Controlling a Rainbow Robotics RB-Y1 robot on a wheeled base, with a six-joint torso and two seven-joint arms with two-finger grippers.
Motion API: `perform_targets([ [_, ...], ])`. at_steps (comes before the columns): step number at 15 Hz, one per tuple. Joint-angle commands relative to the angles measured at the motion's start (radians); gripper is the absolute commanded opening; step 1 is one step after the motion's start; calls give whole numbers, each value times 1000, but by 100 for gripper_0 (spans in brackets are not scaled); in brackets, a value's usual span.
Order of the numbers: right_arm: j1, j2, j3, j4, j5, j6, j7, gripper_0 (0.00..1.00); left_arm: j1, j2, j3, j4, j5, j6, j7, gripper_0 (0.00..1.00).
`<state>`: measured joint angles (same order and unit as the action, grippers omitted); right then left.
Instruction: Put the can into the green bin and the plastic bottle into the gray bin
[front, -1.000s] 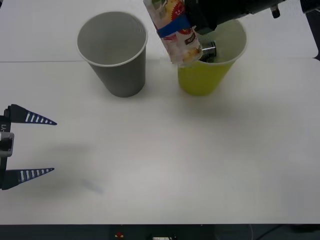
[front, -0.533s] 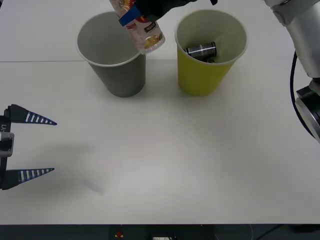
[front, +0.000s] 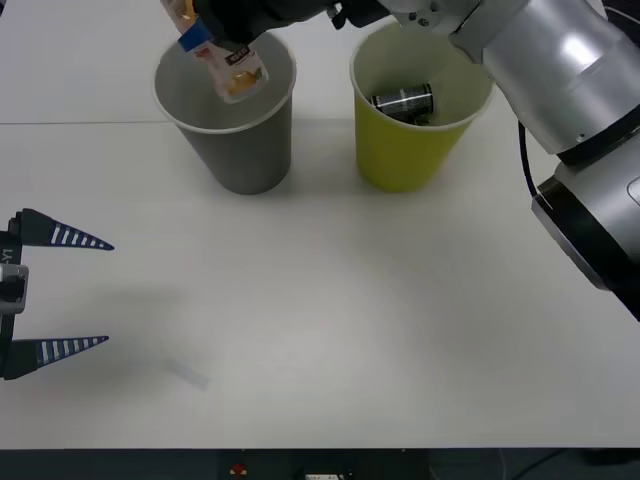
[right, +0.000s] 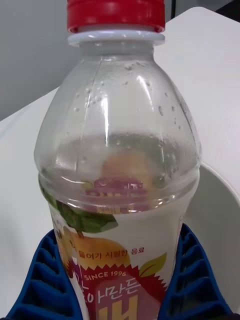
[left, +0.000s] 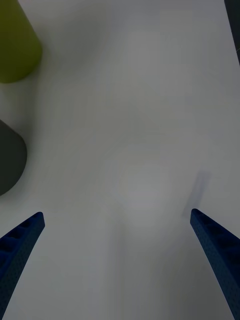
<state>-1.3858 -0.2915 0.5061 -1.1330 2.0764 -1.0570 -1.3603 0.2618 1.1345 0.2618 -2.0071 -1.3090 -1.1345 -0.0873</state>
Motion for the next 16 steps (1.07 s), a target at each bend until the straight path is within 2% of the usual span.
perform_targets([
  [1,1,23,57,47,10,77,7,0,0,0,0,0,0,0,0,100],
  [3,1,40,74,70,18,114,6,0,0,0,0,0,0,0,0,100],
  [7,1,46,75,71,19,117,7,0,0,0,0,0,0,0,0,100],
  [8,1,46,75,71,21,118,7,4,0,0,0,0,0,0,0,100],
  [9,-1,45,75,71,21,118,7,44,0,0,0,0,0,0,0,100],
  [11,1,45,72,71,19,118,20,100,0,0,0,0,0,0,0,100],
  [16,1,22,57,61,4,117,23,100,0,0,0,0,0,0,0,100],
])
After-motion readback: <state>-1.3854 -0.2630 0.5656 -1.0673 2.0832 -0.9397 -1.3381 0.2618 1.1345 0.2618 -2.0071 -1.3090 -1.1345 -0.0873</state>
